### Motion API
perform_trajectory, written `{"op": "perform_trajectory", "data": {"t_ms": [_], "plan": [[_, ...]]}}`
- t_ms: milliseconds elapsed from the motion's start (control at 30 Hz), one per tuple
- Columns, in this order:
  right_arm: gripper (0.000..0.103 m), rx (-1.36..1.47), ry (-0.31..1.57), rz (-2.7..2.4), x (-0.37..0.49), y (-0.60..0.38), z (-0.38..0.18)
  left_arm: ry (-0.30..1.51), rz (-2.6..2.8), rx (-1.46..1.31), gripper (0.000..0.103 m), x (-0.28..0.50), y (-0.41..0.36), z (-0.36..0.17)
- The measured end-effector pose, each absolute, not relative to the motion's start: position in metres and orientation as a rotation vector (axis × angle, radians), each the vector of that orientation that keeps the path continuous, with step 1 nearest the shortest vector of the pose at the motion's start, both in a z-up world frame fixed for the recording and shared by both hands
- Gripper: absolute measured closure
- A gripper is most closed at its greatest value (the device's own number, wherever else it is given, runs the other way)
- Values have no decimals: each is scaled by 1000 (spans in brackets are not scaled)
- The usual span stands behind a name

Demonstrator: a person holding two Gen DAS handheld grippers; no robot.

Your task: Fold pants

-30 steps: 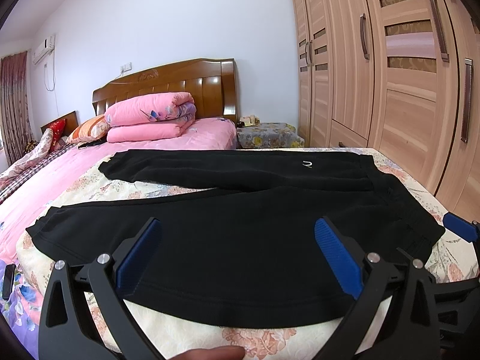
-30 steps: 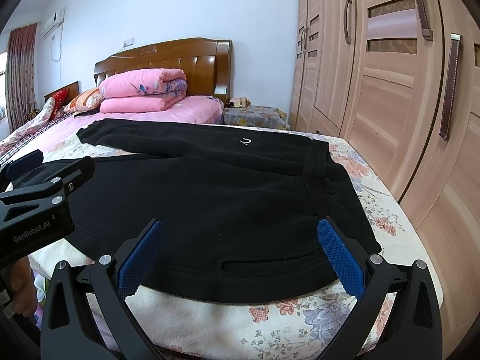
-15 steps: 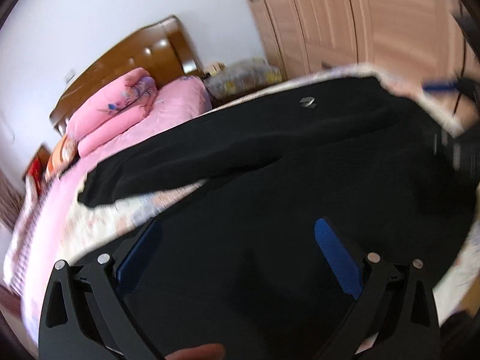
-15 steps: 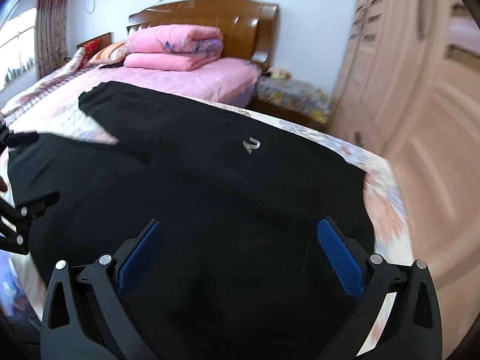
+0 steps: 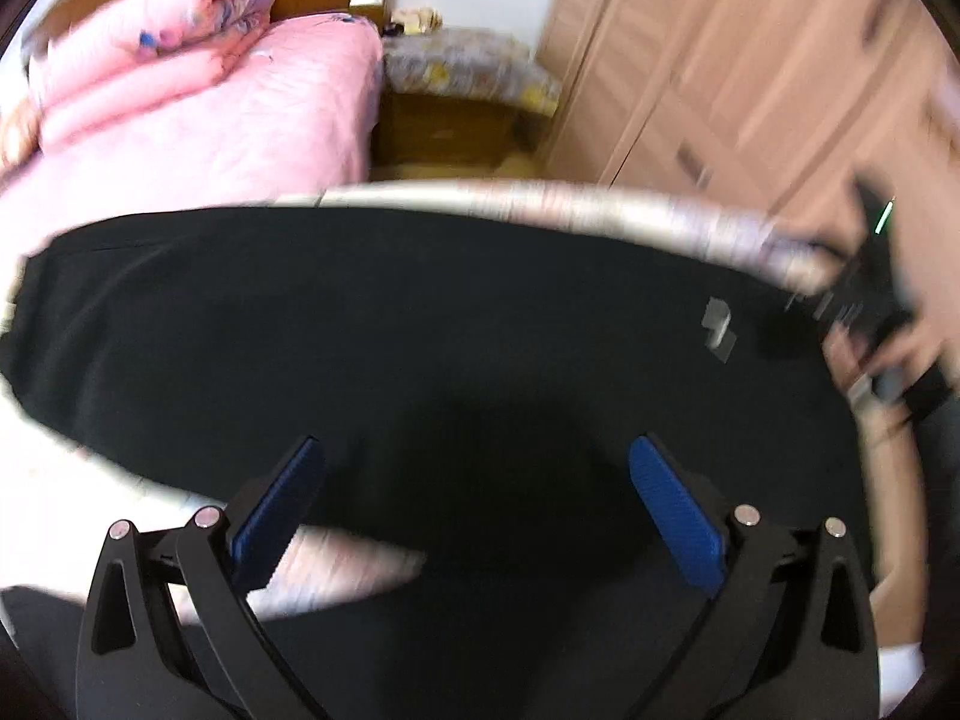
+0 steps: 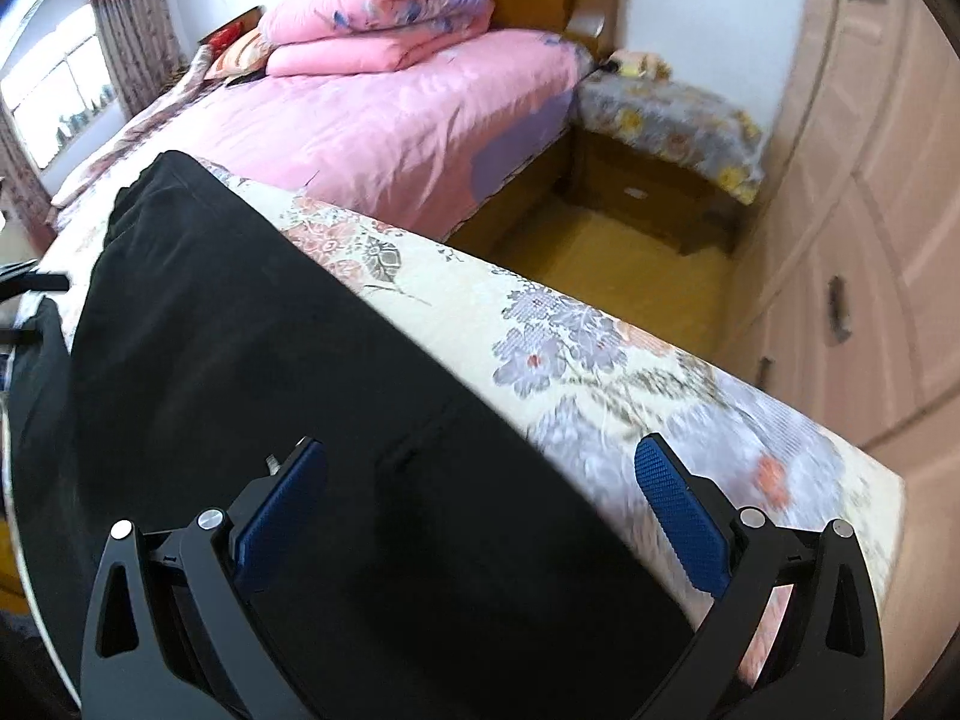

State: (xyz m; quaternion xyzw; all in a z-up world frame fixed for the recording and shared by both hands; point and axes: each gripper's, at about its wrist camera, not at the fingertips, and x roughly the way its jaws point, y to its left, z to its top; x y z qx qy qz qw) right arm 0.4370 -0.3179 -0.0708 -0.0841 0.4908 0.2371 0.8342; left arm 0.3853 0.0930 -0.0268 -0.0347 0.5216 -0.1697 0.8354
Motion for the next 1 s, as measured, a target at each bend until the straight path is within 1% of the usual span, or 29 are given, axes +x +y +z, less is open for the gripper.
{"op": "perform_trajectory", "data": {"t_ms": [100,167,233,267,300,333,367,500,600,733,800,833,867,900,933,967,1000], "plan": [[5,-188,1111,567,452,-318,-87,1122,-335,-295,1,424,111,-26],[11,-210,1159,592,457,-319,-98,1161,-318,-425,2,448,121,-34],[27,-191,1128,643,450,-323,-94,1202,-304,-503,2,473,125,-42],[51,-172,1125,669,448,-324,-91,1222,-306,-537,2,483,127,-47],[66,-153,1124,693,444,-324,-89,1237,-311,-565,2,488,127,-52],[75,-186,1087,666,434,-323,-82,1261,-311,-610,2,498,128,-58],[91,-226,1058,631,425,-323,-76,1275,-302,-647,2,505,129,-63],[93,-295,900,553,377,-317,-46,1323,-297,-767,2,524,124,-85],[94,-345,819,519,343,-303,-30,1344,-286,-831,2,538,117,-92],[94,-411,721,447,301,-285,-18,1376,-212,-826,2,553,107,-103],[95,-408,696,436,286,-284,-15,1370,-201,-813,4,554,102,-107],[95,-412,676,429,276,-283,-12,1366,-198,-788,8,552,102,-104],[95,-421,663,422,267,-281,-10,1365,-186,-747,28,548,102,-101],[95,-430,655,414,258,-278,-9,1360,-162,-690,62,542,103,-96],[95,-431,656,406,252,-276,-10,1349,-152,-643,78,535,107,-91],[95,-430,660,399,249,-274,-13,1323,-174,-617,87,527,109,-84],[95,-435,660,387,244,-272,-16,1270,-195,-621,90,513,117,-72]]}}
